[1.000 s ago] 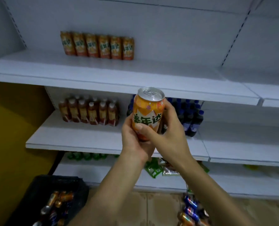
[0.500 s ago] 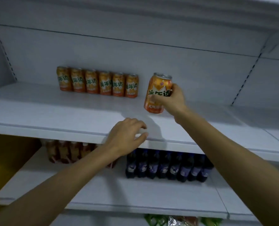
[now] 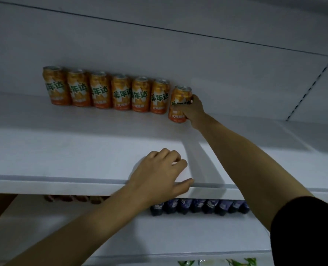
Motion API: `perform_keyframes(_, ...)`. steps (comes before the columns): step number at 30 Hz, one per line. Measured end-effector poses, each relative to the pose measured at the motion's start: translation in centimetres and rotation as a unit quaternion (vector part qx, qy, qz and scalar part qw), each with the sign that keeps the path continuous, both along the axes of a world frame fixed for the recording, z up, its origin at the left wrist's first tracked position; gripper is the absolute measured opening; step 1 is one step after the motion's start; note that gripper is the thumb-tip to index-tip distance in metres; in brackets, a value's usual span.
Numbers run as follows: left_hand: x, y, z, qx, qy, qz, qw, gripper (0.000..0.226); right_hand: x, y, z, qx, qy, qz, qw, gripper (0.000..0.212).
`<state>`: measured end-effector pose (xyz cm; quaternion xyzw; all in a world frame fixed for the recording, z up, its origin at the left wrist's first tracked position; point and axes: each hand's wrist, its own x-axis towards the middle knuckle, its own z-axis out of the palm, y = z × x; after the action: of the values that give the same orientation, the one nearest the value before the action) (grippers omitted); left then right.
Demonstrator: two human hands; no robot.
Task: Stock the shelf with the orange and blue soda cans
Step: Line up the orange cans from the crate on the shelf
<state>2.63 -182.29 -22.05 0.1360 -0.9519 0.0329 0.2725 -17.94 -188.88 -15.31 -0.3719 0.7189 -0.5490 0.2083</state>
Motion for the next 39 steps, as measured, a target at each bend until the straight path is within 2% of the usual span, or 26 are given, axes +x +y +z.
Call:
perform_keyframes(2, 0.0, 0.0, -0.1, 0.002, -0.004, 0.0, 1.0, 0.046, -0.3, -0.6, -0.4, 0.004, 0.004, -0.003, 1.0, 0.041)
perform_keyframes(5, 0.1, 0.2, -0.3, -0.01, -0.012, 0.001, 1.0, 0.043, -0.5, -0.7, -1.2, 0.01, 0.007, -0.024, 1.0, 0.081)
perform_keyframes(7, 0.0, 0.3, -0.3, -0.008, -0.017, -0.002, 1.0, 0.042, -0.2, 0.1, -2.0, 0.033, 0.036, -0.047, 0.998, 0.088)
perform_keyframes(10, 0.2, 0.0, 0.5, 0.005, -0.058, -0.005, 0.998, 0.053, -0.5, 0.9, -3.1, 0.059, 0.121, -0.069, 0.989, 0.074)
perform_keyframes(13, 0.8, -0.3, 2.7, 0.009, -0.166, 0.0, 0.986, 0.076, -0.9, 0.6, -2.9, 0.077, 0.162, -0.08, 0.981, 0.065)
perform_keyframes(17, 1.1, -1.0, 4.6, -0.016, -0.244, 0.03, 0.969, 0.075, -1.1, -0.7, -2.3, 0.097, 0.179, -0.081, 0.976, 0.061)
perform_keyframes(27, 0.4, -0.8, 5.1, 0.035, -0.271, 0.028, 0.962, 0.063, -2.1, -3.6, -2.2, 0.121, 0.185, -0.107, 0.97, 0.052)
perform_keyframes(34, 0.1, -1.0, 5.1, 0.035, -0.276, 0.027, 0.96, 0.07, -2.1, -2.7, -3.2, 0.094, 0.179, -0.115, 0.972, 0.064)
perform_keyframes(39, 0.6, -0.3, 5.0, 0.047, -0.279, 0.061, 0.957, 0.07, -0.2, 0.9, -3.2, 0.114, 0.206, -0.052, 0.971, 0.067)
